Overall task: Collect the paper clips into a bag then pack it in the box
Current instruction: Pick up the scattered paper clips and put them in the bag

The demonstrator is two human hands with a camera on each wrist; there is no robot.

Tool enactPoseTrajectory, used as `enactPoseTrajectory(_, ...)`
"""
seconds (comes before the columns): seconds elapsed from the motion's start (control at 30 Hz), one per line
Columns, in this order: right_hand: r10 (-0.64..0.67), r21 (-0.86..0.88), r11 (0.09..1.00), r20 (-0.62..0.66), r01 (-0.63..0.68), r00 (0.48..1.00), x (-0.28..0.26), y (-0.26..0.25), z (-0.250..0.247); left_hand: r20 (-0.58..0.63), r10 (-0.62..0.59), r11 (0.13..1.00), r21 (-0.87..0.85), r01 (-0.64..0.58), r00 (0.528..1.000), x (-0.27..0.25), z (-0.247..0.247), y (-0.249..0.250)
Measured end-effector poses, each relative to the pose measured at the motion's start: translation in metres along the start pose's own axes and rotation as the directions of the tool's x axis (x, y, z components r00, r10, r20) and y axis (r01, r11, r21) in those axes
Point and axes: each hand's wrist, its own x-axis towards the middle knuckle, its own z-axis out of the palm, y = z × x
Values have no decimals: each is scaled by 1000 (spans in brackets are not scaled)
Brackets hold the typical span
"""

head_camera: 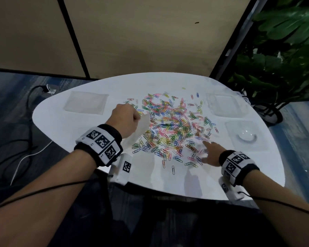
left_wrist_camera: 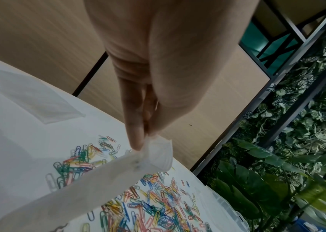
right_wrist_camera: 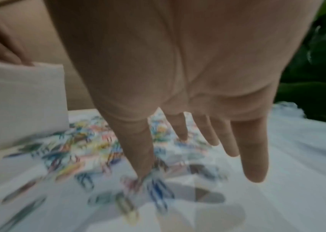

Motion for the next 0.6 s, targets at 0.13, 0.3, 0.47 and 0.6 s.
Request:
enactPoseTrajectory(0.13,-48,142,989,-14,49,999,-8,-5,40,-15,16,999,34,-15,1000,-6,-6,1)
enactPoseTrajectory(0.3,-143,64,987,-105,150,984,-8,-37,51,17,0,999,46,-1,1000,-10,-5,3)
enactPoseTrajectory(0.47,-117,-75,992,-203,103,972,2,-53,38,61,5,998,63,-9,998,-11,-2,8)
enactPoseTrajectory(0.6,-229,-188,966,-291,179,929,17,-64,39,81,34,996,84,-41,996,-9,1,14)
